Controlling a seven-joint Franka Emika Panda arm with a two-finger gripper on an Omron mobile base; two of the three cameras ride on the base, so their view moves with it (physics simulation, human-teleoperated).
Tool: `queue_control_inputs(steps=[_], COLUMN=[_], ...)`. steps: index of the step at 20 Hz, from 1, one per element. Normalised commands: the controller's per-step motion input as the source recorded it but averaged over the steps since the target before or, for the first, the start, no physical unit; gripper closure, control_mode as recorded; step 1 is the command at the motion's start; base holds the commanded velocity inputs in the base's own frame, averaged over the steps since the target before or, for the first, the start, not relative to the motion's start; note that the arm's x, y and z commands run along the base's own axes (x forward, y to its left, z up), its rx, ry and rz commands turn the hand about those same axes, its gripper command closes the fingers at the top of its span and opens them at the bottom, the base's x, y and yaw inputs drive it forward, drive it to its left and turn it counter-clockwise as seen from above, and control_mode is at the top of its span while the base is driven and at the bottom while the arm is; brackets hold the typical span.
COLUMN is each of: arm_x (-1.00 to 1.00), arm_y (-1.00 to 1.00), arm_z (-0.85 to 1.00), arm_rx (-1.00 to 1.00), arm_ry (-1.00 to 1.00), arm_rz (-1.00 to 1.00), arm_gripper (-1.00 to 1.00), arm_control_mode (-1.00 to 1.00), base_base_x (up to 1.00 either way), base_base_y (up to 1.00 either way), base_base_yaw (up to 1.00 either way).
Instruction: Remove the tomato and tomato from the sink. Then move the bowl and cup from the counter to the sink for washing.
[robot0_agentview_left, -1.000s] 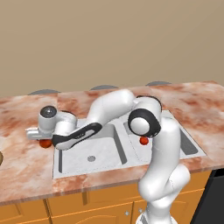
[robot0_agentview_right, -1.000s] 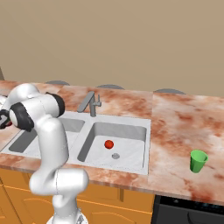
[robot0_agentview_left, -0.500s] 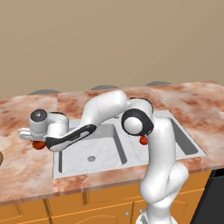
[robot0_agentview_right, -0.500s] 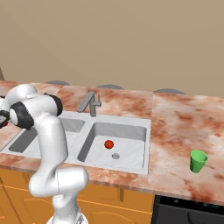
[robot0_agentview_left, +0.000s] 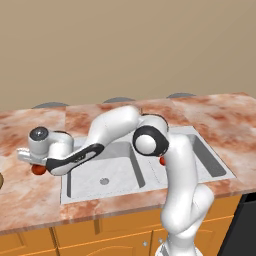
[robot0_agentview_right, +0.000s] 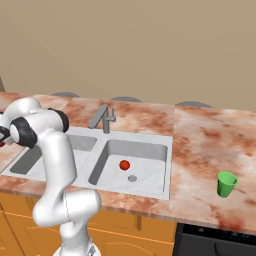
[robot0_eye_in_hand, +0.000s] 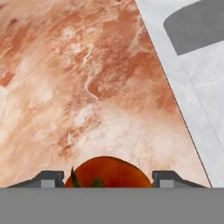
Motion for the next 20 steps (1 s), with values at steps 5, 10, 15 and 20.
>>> queue_control_inputs(steps=[5,10,15,20], arm_x=[0.03,0.04,0.03,0.02], arm_y=[0.11,0.13,0.12,0.09], arm_z=[-0.16,-0.21,-0.23,-0.19], arm_rx=[0.04,0.02,0.02,0.01], arm_ry=[0.06,0.08,0.07,0.06], arm_rz=[-0.09,-0.12,-0.11,-0.11], arm_gripper=[1.00,1.00,1.00,1.00], arm_control_mode=[-1.00,-1.00,-1.00,-1.00], base_base_x=[0.00,0.00,0.00,0.00], base_base_y=[0.00,0.00,0.00,0.00], base_base_yaw=[0.00,0.00,0.00,0.00])
